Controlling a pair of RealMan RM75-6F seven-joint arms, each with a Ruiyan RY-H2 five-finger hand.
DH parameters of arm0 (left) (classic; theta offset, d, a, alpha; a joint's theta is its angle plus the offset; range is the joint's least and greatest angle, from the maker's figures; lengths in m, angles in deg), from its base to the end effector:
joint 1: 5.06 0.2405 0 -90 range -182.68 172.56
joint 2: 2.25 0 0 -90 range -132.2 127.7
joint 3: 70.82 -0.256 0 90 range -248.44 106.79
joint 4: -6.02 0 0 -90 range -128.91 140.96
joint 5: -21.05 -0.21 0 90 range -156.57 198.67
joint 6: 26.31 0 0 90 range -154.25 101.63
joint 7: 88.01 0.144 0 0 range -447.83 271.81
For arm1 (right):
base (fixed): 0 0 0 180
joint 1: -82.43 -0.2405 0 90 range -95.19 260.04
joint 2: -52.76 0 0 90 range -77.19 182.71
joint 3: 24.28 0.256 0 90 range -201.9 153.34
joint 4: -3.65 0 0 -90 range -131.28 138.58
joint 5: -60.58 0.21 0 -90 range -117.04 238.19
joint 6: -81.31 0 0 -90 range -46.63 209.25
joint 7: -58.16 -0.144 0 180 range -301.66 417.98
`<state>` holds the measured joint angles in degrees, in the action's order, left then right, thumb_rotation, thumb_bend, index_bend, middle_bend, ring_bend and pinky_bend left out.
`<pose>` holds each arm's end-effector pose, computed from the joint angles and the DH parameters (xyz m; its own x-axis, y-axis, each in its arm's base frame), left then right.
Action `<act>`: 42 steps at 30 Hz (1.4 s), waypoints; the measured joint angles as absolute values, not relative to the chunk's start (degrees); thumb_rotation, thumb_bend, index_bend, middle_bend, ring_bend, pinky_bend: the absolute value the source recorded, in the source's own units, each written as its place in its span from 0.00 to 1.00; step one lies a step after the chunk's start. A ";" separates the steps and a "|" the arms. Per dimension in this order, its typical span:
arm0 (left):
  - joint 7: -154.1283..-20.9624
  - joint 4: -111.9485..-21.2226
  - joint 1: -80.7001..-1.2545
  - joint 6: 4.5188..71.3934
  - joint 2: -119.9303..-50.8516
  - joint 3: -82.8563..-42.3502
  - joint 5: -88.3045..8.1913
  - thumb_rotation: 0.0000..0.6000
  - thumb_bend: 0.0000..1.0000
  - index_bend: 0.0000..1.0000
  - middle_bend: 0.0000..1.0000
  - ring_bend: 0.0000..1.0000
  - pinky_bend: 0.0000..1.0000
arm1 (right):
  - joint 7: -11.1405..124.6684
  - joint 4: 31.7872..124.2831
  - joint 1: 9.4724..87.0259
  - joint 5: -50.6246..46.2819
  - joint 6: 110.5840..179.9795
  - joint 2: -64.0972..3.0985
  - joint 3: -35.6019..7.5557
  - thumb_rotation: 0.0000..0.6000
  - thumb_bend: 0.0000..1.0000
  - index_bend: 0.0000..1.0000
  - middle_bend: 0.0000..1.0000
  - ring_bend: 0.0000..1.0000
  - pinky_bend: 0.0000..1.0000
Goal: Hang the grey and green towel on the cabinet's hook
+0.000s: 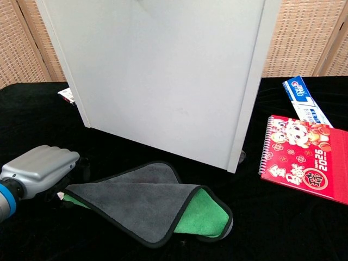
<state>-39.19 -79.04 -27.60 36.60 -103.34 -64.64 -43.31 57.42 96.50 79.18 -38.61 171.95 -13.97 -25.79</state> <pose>-0.2030 0.2401 -0.0749 0.6401 0.3133 0.7015 0.7683 -0.2595 -0.5851 -0.2796 -0.1527 0.1349 0.3356 0.0017 0.9420 -0.9207 -0.2107 0.3284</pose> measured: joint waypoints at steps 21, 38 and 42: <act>-39.28 -75.99 -29.79 39.73 -105.40 -67.27 -43.75 1.00 0.69 0.58 0.84 0.80 0.72 | 55.75 96.09 79.34 -38.57 173.00 -14.06 -25.31 1.00 0.12 0.09 0.00 0.00 0.00; -38.87 -81.49 -34.91 52.79 -89.39 -71.67 -81.44 1.00 0.69 0.72 0.84 0.80 0.72 | 55.20 96.50 79.76 -39.04 174.27 -13.92 -25.15 1.00 0.12 0.09 0.00 0.00 0.00; -38.27 -83.70 -37.96 54.97 -82.47 -70.97 -89.93 1.00 0.69 0.76 0.84 0.80 0.72 | 55.02 96.51 79.81 -39.01 174.51 -13.88 -25.03 1.00 0.12 0.09 0.00 0.00 0.00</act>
